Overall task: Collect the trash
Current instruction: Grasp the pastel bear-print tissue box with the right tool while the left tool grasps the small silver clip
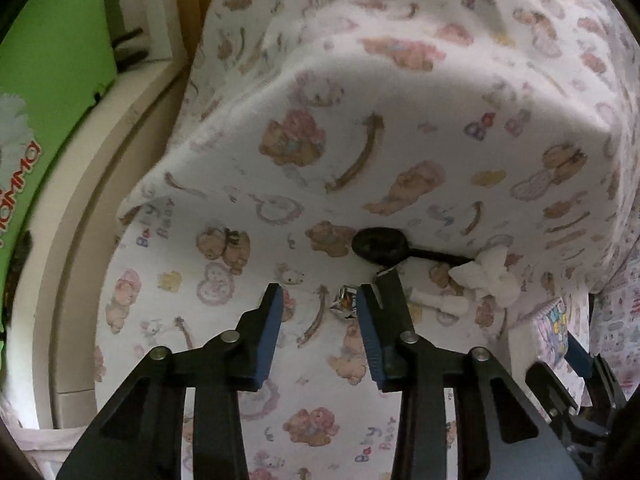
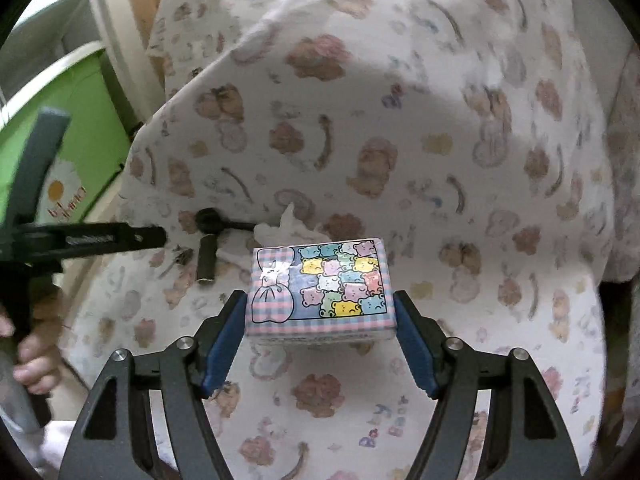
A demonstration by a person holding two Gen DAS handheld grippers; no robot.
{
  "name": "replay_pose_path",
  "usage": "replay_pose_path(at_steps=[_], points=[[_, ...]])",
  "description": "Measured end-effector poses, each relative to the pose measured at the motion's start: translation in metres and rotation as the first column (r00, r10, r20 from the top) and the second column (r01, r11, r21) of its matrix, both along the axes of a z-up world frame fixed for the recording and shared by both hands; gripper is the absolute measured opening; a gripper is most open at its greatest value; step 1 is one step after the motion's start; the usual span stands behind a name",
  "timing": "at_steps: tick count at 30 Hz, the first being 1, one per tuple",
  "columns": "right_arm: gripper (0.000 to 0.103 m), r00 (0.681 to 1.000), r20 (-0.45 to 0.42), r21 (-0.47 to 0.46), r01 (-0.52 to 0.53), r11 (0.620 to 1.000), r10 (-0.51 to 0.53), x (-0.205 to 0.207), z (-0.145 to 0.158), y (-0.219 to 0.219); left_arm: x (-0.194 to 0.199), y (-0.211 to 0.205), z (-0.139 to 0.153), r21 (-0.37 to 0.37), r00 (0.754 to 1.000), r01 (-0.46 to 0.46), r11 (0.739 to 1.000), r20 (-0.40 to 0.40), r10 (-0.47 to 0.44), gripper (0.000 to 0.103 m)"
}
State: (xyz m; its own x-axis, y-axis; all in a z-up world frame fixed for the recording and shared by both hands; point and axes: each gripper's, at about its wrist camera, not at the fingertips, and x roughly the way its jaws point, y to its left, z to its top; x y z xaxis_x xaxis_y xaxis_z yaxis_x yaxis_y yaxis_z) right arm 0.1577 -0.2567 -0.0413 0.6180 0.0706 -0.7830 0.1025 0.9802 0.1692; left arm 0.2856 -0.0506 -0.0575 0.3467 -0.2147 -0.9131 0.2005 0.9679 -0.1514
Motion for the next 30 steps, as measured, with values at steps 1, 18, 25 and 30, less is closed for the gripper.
replay_pose_path(at_steps=[1, 18, 25, 30], points=[[0.074, 1.0, -0.013, 0.041, -0.009, 0.999, 0.01, 0.001, -0.001, -0.003, 0.001, -0.001, -0.002, -0.011, 1.0, 0.0, 1.0, -0.008, 0.0, 0.033], [0.074, 1.0, -0.021, 0.021, 0.0, 1.0, 0.0, -0.009, 0.005, -0.015, 0.012, -0.019, -0.023, -0.015, 0.999, 0.027, 1.0, -0.038, -0.028, 0.032], [0.074, 1.0, -0.026, -0.005, 0.0, 1.0, 0.0, -0.008, 0.003, -0.011, 0.005, -0.028, -0.013, -0.036, 0.999, 0.05, 0.998, -0.003, -0.05, 0.008], [0.074, 1.0, -0.016, -0.004, 0.0, 1.0, 0.0, -0.009, 0.004, -0.011, -0.009, -0.025, 0.0, -0.032, 0.998, 0.047, 0.998, 0.036, -0.046, 0.007]])
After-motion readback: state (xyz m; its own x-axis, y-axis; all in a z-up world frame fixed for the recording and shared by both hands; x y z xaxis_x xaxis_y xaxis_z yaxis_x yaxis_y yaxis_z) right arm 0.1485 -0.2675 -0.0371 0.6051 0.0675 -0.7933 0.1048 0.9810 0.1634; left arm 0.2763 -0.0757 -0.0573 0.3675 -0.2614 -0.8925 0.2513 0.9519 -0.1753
